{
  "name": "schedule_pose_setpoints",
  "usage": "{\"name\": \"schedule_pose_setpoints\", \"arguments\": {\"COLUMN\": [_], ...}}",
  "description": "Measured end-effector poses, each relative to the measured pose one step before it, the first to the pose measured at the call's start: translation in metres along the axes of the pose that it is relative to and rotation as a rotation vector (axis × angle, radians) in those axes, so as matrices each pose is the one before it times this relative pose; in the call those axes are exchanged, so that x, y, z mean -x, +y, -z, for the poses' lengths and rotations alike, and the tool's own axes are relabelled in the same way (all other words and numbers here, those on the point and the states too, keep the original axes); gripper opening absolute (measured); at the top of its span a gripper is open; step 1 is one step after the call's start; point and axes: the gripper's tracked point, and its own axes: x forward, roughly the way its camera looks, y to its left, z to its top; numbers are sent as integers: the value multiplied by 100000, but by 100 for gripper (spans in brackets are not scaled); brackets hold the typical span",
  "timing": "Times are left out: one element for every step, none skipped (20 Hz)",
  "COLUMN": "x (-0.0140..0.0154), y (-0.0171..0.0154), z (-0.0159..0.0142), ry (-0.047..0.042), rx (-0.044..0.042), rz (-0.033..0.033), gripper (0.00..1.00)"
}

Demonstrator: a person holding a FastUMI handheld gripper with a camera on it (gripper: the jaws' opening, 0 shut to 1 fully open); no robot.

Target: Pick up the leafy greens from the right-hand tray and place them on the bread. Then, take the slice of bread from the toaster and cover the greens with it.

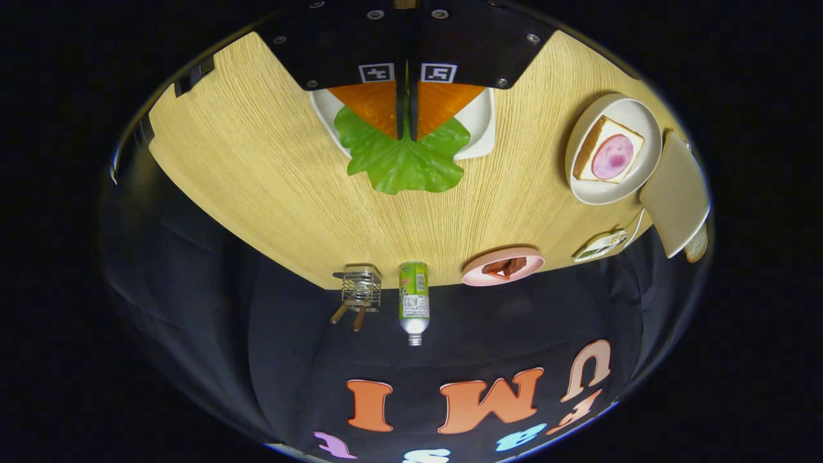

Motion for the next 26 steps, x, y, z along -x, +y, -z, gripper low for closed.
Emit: {"name": "schedule_pose_setpoints", "arguments": {"x": [279, 301, 307, 182, 291, 378, 283, 272, 280, 252, 227, 243, 118, 129, 37, 51, 73, 63, 34, -19, -9, -65, -188, -212, -278, -141], "y": [-143, -28, 101, 74, 128, 130, 230, 628, 517, 597, 621, 722, 707, 636, 793, 866, 892, 810, 902, 1013, 998, 1107, 1028, 973, 1014, 988], "z": [-382, -392, -322, -373, -380, -334, -420, -394, -380, -449, -475, -505, -455, -453, -392, -408, -395, -411, -409, -381, -417, -270, -240, -160, 91, -45], "ry": [-884, -942, -814, -795, -834, -768, -765, -899, -730, -759, -999, -773, -1032, -704, -726, -516, -669, -768, -630, -620, -639, -471, -463, 40, 106, 133], "rx": [-53, -45, -152, 48, 415, 695, 758, 632, 746, 1089, 554, 725, 548, 838, 557, 256, 454, 727, 730, 749, 619, 812, 800, 839, 707, 576], "rz": [-21, -105, -296, -314, -186, 35, -420, -1308, -993, -1149, -930, -1291, -1123, -756, -1103, -1308, -1258, -1127, -1109, -1499, -1636, -1720, -1613, -1502, -1497, -1419], "gripper": [1, 1, 1, 1, 1, 1, 1, 1, 1, 1, 1, 1, 1, 1, 1, 0, 0, 1, 0, 0, 0, 1, 1, 0, 0, 0]}}
